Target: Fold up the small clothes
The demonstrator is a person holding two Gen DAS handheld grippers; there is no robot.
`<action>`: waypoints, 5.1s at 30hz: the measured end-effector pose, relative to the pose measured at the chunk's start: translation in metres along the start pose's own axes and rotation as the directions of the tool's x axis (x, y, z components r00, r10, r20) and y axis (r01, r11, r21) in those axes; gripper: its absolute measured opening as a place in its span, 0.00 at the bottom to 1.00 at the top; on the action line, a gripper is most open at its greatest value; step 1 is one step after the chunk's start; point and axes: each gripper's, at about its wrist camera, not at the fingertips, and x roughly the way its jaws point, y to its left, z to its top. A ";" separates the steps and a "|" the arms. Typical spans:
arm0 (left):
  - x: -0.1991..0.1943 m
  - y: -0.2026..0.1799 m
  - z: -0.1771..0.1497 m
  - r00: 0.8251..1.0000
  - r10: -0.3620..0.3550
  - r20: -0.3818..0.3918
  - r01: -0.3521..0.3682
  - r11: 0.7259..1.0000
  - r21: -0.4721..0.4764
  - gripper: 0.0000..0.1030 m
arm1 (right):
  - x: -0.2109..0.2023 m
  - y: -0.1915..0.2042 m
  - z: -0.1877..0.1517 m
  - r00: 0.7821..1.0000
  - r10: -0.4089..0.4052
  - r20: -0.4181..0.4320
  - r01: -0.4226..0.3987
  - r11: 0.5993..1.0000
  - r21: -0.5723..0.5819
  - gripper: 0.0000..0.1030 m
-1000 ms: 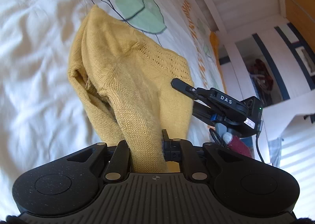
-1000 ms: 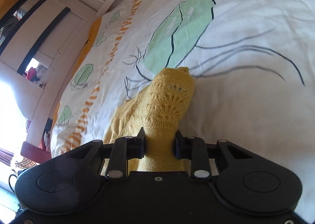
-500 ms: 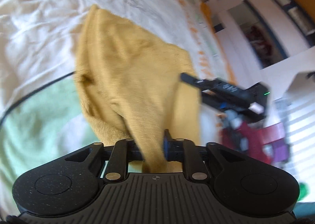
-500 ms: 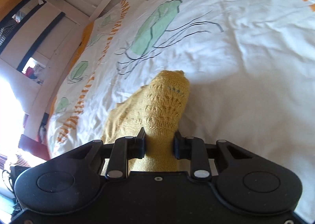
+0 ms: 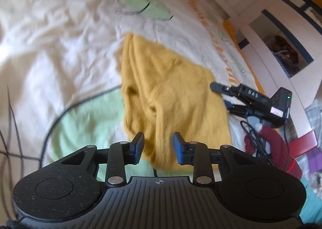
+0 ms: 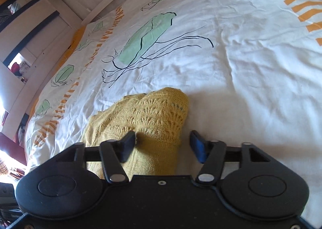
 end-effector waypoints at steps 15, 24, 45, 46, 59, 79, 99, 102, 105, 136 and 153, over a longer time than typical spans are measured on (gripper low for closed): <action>0.051 -0.002 0.030 0.990 -0.085 -0.113 0.081 0.996 -0.041 0.47 | -0.016 0.006 -0.017 1.000 0.010 -0.002 -0.010 1.000 -0.008 0.74; 0.038 0.013 -0.009 0.942 -0.096 -0.322 0.120 0.991 0.057 0.49 | -0.014 0.016 -0.022 0.999 0.023 -0.035 -0.025 0.999 -0.031 0.74; -0.044 0.035 0.011 0.995 0.084 0.059 -0.081 0.996 -0.046 0.51 | -0.015 0.193 -0.135 0.998 -0.011 -0.066 -0.049 0.544 -0.838 0.83; -0.044 0.036 0.011 0.995 0.085 0.055 -0.082 0.996 -0.046 0.51 | -0.011 0.198 -0.143 0.997 -0.013 -0.078 -0.061 0.516 -0.854 0.81; -0.015 0.025 0.011 0.995 0.100 -0.010 -0.099 0.995 0.032 0.51 | -0.029 0.166 -0.091 1.000 -0.025 0.010 0.025 0.746 -0.665 0.14; 0.005 0.020 0.028 0.987 0.138 -0.085 -0.131 0.989 0.075 0.51 | -0.008 0.207 -0.170 0.997 -0.063 0.040 0.061 0.378 -0.924 0.63; 0.031 -0.001 0.032 0.972 0.180 -0.148 -0.138 0.957 0.256 0.51 | -0.040 0.144 -0.070 0.989 -0.084 0.118 0.140 0.765 -0.629 0.09; 0.022 -0.020 0.023 0.984 0.133 -0.118 -0.075 0.914 0.400 0.51 | -0.037 0.140 -0.071 0.990 -0.087 0.110 0.136 0.780 -0.610 0.09; 0.021 -0.034 0.009 0.978 0.146 -0.148 -0.042 0.837 0.546 0.51 | -0.035 0.139 -0.071 0.992 -0.077 0.098 0.121 0.787 -0.605 0.09; 0.035 -0.029 -0.009 0.827 0.081 -0.556 0.428 0.550 0.717 0.50 | -0.030 0.128 -0.065 0.999 -0.025 0.045 0.046 0.841 -0.539 0.10; -0.024 0.052 0.040 0.942 -0.203 -0.267 0.281 0.912 0.298 0.52 | -0.020 0.170 -0.095 0.984 0.135 -0.116 -0.177 0.825 -0.536 0.12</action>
